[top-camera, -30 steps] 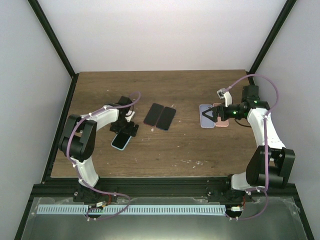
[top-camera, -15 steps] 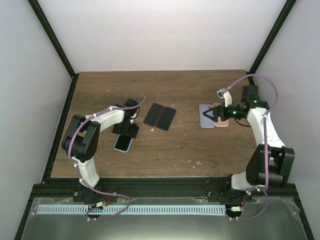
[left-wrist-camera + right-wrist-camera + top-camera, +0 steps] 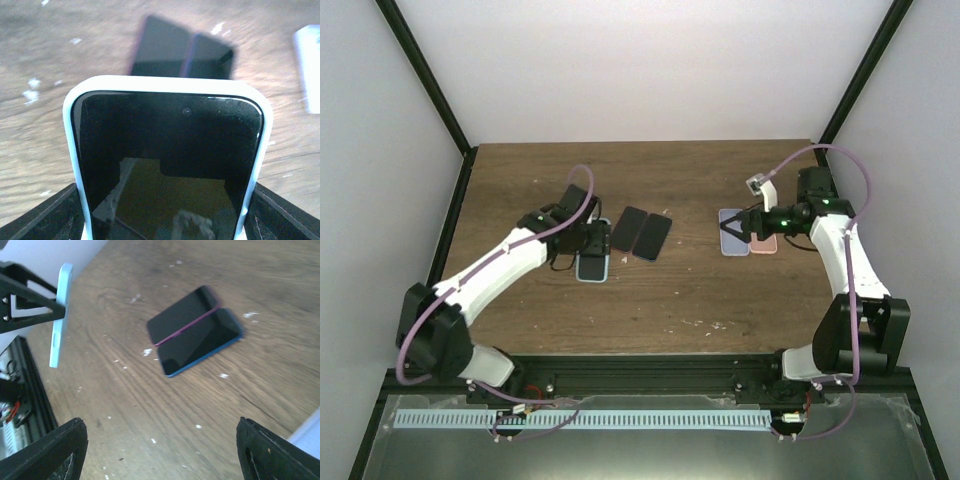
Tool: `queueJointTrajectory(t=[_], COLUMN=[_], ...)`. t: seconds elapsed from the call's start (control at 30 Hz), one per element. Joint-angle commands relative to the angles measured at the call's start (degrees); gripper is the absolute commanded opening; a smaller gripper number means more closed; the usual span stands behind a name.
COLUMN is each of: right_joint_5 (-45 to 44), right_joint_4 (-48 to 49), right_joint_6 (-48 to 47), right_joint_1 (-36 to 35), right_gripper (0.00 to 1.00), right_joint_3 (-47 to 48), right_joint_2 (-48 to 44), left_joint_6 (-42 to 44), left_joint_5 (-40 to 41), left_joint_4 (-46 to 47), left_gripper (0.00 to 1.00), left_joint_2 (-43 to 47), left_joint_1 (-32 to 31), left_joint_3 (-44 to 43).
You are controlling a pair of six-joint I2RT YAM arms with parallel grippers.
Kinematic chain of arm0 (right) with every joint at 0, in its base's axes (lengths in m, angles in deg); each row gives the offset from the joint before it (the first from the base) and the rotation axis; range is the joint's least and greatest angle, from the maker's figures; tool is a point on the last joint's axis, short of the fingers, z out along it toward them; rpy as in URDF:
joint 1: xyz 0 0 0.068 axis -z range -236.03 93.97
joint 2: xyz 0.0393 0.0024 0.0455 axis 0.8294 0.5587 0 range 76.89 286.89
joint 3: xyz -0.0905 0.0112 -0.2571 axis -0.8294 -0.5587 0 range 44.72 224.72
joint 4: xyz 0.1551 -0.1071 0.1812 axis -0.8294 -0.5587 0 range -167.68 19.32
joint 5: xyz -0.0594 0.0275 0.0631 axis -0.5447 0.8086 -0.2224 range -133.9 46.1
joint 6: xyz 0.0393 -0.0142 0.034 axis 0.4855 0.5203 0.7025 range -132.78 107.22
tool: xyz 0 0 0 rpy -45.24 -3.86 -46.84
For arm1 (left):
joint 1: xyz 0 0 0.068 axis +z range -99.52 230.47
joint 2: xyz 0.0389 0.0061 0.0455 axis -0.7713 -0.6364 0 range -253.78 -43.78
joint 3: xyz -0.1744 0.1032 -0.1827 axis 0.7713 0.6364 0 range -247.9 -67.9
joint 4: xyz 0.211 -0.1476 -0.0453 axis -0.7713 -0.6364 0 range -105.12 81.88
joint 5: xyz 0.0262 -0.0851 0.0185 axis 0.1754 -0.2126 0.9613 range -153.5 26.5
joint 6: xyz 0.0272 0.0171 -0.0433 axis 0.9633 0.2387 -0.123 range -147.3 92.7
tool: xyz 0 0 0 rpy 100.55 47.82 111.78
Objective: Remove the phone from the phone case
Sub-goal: Pick up the phone at the center of the board, then remove the phone case from the phone.
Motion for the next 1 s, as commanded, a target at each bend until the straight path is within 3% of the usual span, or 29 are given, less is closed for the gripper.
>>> queueJointTrajectory(t=[0.0, 0.1, 0.23, 0.53, 0.97], right_joint_5=[1.8, 2.3, -0.4, -5.8, -8.1], right_joint_4=[1.8, 4.7, 7.3, 9.5, 10.2], right_joint_6=[4.6, 8.1, 11.7, 14.3, 15.9], right_joint_1=[-7.2, -11.5, -17.9, -27.2, -30.4], right_gripper=[0.81, 0.74, 0.73, 0.66, 0.25], right_joint_3=[3.1, 3.6, 4.3, 4.8, 6.1], right_joint_2=[-2.7, -3.1, -2.6, 0.6, 4.3], left_joint_6=[-13.6, -18.7, -23.4, -25.8, -27.9], left_joint_5=[2.0, 7.5, 13.9, 19.5, 22.2], left_joint_4=[16.3, 22.5, 28.4, 34.5, 36.0], left_gripper=[0.55, 0.55, 0.55, 0.54, 0.55], left_joint_2=[3.9, 5.0, 4.8, 4.5, 4.3], left_joint_1=[-6.0, -10.1, -14.0, -17.9, -19.3], left_joint_3=[2.4, 3.5, 4.4, 5.3, 6.3])
